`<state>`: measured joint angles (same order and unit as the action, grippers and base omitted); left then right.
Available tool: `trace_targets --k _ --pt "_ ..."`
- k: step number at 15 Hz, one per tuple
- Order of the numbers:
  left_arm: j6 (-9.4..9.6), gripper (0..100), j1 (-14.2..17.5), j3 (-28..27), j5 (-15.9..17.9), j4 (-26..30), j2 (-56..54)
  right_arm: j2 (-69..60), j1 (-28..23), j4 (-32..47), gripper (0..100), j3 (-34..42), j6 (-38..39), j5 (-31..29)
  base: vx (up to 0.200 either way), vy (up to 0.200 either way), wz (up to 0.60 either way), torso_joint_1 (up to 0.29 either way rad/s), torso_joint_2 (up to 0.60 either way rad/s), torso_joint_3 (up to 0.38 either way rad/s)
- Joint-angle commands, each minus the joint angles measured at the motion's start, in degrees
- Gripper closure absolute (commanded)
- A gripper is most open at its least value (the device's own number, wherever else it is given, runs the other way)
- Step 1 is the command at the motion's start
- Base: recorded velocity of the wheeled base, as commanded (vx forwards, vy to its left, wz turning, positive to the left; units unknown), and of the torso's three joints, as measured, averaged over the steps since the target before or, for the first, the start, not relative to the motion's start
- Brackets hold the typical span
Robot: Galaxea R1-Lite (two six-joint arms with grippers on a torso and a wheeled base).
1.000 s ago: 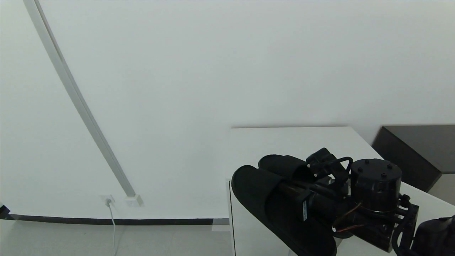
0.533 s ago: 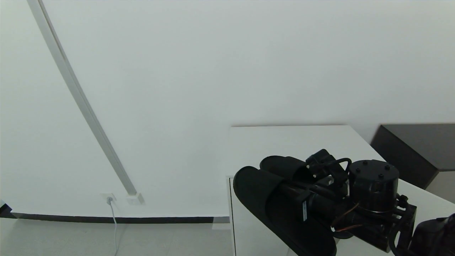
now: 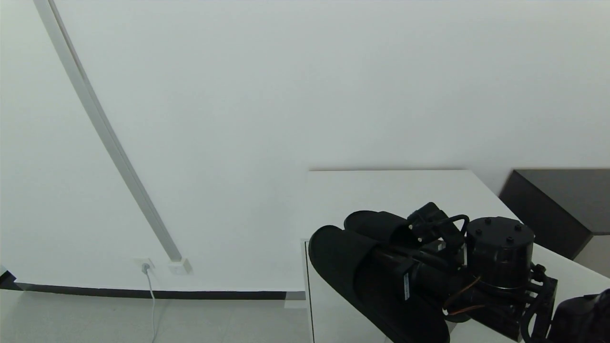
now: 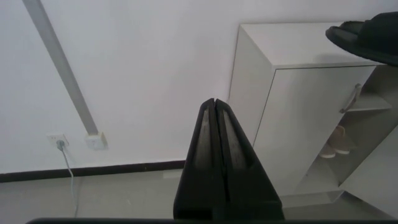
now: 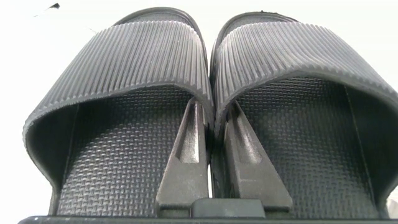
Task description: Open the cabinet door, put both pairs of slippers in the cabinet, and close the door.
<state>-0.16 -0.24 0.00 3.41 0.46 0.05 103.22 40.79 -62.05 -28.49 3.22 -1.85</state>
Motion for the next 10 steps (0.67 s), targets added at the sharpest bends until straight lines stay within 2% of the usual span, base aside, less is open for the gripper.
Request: trace_targets --k 1,10 --pt "-0.02 100 -0.02 0.00 0.01 -0.02 0.04 0.23 -0.01 -1.23 100 0.63 -0.05 0.01 0.000 -0.200 0.00 0.017 0.02 -0.007" --pt "-0.11 100 -0.02 0.00 0.01 -0.02 0.04 0.67 -0.01 -1.41 100 1.07 -0.32 0.01 0.000 -0.200 0.00 0.002 0.00 0.003"
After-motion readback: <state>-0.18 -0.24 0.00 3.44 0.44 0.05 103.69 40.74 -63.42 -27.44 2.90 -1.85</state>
